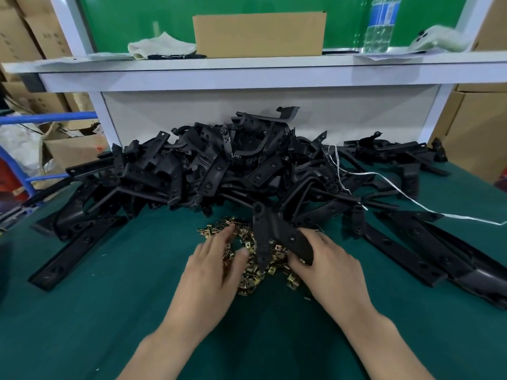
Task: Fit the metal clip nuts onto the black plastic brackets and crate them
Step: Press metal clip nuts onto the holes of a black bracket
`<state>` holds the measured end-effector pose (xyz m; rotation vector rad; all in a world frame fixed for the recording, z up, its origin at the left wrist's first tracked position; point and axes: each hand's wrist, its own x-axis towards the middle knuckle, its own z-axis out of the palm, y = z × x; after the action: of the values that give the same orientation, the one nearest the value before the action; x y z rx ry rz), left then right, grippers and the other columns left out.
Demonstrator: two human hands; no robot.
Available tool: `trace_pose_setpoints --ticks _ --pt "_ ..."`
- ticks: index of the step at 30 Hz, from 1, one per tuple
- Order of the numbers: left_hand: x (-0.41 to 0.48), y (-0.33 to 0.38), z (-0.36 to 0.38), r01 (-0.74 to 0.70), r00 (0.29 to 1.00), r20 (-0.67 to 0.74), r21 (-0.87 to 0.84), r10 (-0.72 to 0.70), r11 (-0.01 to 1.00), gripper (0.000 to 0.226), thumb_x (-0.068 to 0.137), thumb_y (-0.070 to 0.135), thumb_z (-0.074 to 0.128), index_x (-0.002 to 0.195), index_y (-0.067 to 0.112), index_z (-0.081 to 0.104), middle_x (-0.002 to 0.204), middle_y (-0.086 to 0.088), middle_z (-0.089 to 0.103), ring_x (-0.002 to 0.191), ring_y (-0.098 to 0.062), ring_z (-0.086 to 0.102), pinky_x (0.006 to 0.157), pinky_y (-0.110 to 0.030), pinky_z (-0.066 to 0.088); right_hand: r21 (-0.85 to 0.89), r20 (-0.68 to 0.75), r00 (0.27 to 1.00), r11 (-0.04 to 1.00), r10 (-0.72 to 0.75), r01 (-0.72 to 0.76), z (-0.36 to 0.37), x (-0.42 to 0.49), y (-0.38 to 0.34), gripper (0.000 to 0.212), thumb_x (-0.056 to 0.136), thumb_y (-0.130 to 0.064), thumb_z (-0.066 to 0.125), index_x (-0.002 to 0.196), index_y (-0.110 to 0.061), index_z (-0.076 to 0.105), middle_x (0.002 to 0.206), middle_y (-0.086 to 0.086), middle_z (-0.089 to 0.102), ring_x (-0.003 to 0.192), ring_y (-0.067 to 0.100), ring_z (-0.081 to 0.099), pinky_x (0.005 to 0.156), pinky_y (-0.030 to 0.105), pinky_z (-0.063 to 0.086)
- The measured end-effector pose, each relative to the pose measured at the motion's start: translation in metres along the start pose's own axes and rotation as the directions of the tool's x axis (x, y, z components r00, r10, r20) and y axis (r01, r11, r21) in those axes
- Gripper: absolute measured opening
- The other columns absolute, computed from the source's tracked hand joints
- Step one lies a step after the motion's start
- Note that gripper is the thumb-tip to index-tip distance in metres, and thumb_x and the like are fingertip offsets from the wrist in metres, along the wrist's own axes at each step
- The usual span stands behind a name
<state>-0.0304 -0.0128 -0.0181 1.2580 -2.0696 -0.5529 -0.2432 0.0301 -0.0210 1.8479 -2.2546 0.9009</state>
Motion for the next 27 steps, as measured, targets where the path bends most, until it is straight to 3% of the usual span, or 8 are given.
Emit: trace_pose_setpoints --ticks 2,4,8,13,16,20,27 --pt "-0.001 -0.006 0.002 -0.05 0.995 0.102 0.281 0.021 0.958 0.079 0.091 0.076 0.025 0.156 0.031 0.023 0.156 0.013 0.032 0.144 -0.01 0.025 0.12 -0.035 0.027 0.065 0.004 0.999 0.996 0.052 -0.052 0.001 0.001 0.003 0.034 0.089 -0.051 0.058 0.121 -0.043 0.054 0.102 -0.022 0.061 0.084 0.01 0.064 0.062 0.029 0.042" --pt "0.0 -0.008 0.005 -0.047 0.981 0.191 0.388 -0.031 0.92 0.091 0.083 0.085 0.016 0.158 0.034 0.016 0.161 0.01 0.02 0.15 -0.014 0.014 0.125 -0.037 0.016 0.102 0.003 0.996 0.991 0.084 -0.084 0.002 0.001 0.005 0.034 0.089 -0.051 0.059 0.121 -0.042 0.055 0.105 -0.022 0.061 0.086 0.012 0.064 0.065 0.031 0.044" --pt "0.002 -0.012 0.006 -0.105 0.967 0.255 0.388 0.003 0.915 0.092 0.078 0.09 0.011 0.155 0.04 0.022 0.161 0.014 0.021 0.149 -0.012 0.014 0.125 -0.034 0.013 0.124 -0.007 0.994 0.987 0.108 -0.106 0.003 0.001 0.006 0.031 0.09 -0.052 0.058 0.118 -0.042 0.055 0.103 -0.021 0.061 0.086 0.012 0.064 0.066 0.033 0.044" --pt "0.001 -0.013 0.006 -0.217 0.923 0.367 0.234 0.12 0.948 0.084 0.078 0.09 0.027 0.151 0.049 0.023 0.158 0.03 0.014 0.149 0.003 -0.002 0.119 -0.022 0.009 0.158 -0.012 0.992 0.98 0.123 -0.12 0.004 0.001 0.007 0.027 0.09 -0.052 0.058 0.115 -0.042 0.055 0.1 -0.022 0.059 0.084 0.013 0.062 0.066 0.034 0.044" --pt "0.004 -0.011 0.007 -0.205 0.944 0.302 0.228 0.131 0.952 0.072 0.083 0.081 0.03 0.147 0.047 0.036 0.152 0.032 0.027 0.146 0.004 0.016 0.115 -0.021 0.025 0.168 -0.019 0.991 0.978 0.131 -0.126 0.004 0.002 0.008 0.027 0.091 -0.053 0.058 0.115 -0.042 0.055 0.1 -0.022 0.058 0.084 0.014 0.061 0.066 0.034 0.045" --pt "0.01 -0.011 0.008 -0.191 0.97 0.196 0.25 0.143 0.949 0.054 0.093 0.064 0.043 0.137 0.035 0.055 0.136 0.024 0.048 0.124 -0.002 0.043 0.103 -0.02 0.037 0.199 -0.01 0.99 0.97 0.144 -0.139 0.002 0.001 0.009 0.026 0.092 -0.051 0.059 0.115 -0.04 0.057 0.095 -0.019 0.061 0.079 0.011 0.06 0.066 0.035 0.049" --pt "0.013 -0.009 0.011 -0.232 0.971 0.117 0.268 0.207 0.935 0.03 0.098 0.043 0.057 0.12 0.024 0.066 0.118 0.011 0.054 0.107 -0.011 0.05 0.095 -0.027 0.046 0.211 0.001 0.987 0.965 0.161 -0.157 0.001 0.002 0.009 0.03 0.092 -0.052 0.058 0.118 -0.038 0.057 0.092 -0.02 0.059 0.078 0.009 0.058 0.065 0.032 0.046"
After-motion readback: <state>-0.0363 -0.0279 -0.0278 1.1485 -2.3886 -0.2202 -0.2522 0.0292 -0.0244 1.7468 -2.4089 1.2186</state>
